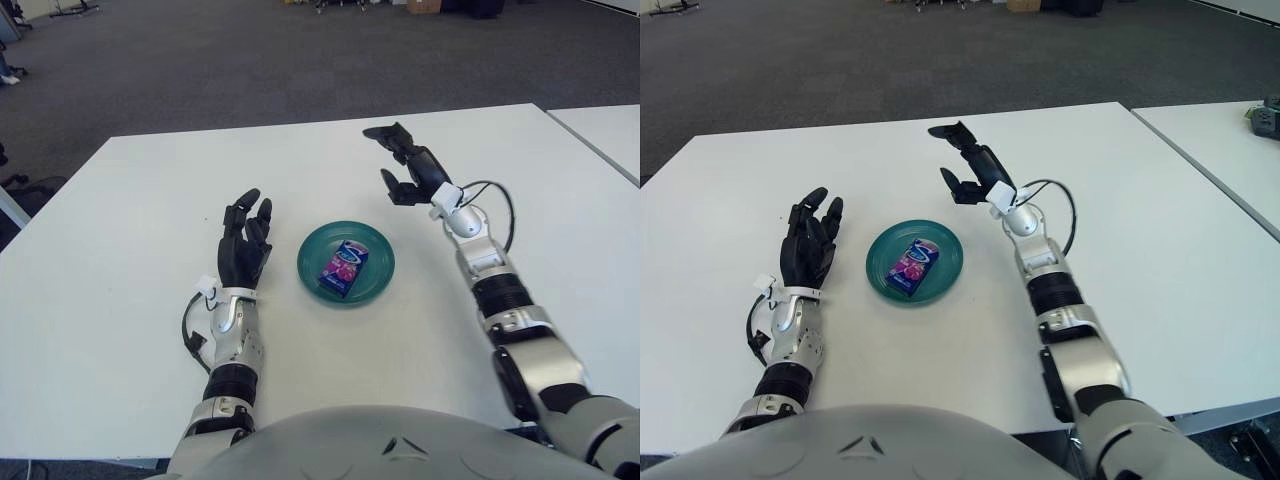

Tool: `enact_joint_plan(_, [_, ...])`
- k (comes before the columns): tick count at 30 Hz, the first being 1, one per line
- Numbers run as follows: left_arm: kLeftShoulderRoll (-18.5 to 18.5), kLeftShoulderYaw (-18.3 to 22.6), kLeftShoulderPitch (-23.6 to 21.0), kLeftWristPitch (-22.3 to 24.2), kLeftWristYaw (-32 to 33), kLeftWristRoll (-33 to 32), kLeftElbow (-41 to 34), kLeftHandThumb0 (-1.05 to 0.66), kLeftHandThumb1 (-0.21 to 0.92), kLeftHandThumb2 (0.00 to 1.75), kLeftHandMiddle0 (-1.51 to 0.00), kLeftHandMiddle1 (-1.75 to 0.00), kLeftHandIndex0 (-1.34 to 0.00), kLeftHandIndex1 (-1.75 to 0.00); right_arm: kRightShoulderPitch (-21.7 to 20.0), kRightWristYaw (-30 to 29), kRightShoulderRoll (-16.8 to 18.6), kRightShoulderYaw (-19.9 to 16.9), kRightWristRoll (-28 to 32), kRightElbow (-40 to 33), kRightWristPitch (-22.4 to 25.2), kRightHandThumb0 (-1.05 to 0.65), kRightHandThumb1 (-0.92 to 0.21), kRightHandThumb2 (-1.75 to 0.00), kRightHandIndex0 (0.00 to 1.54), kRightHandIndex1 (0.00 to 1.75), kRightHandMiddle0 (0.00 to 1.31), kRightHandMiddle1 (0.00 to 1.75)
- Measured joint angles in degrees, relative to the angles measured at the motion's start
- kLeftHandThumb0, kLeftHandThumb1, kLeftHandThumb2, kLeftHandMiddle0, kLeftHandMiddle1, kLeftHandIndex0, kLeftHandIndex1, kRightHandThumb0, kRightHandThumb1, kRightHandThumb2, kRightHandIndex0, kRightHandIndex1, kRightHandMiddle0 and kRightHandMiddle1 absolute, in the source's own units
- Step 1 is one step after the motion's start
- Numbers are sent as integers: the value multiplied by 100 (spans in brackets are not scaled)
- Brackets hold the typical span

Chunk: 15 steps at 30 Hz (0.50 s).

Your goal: Put the gum into the plate.

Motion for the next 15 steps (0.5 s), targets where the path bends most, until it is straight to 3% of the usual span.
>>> enact_joint_plan(3, [0,-9,18,0,159,203,-6,-82,92,80,-29,-3,-4,-89,193,-202,618,-413,658,436,-502,-80,-92,-74,15,1,0,49])
enact_joint_plan(6, [-4,-28,103,4,291,367,-125,-83,92,81,-28,-2,-2,-88,349,-275,940,-613,921,759,-694,-79,-92,-75,14,0,0,47])
enact_joint_plan(10, [-11,-50,266,4,462,573,-332,-83,92,84,-25,-1,0,-80,412,-260,941,-762,999,1047,-704,-82,-92,-80,9,0,0,37])
enact_joint_plan(15, [-13,-94,444,4,681,856,-537,-83,92,87,-24,-1,0,-75,402,-276,673,-1059,1078,1086,-515,-83,-92,-81,6,0,0,30])
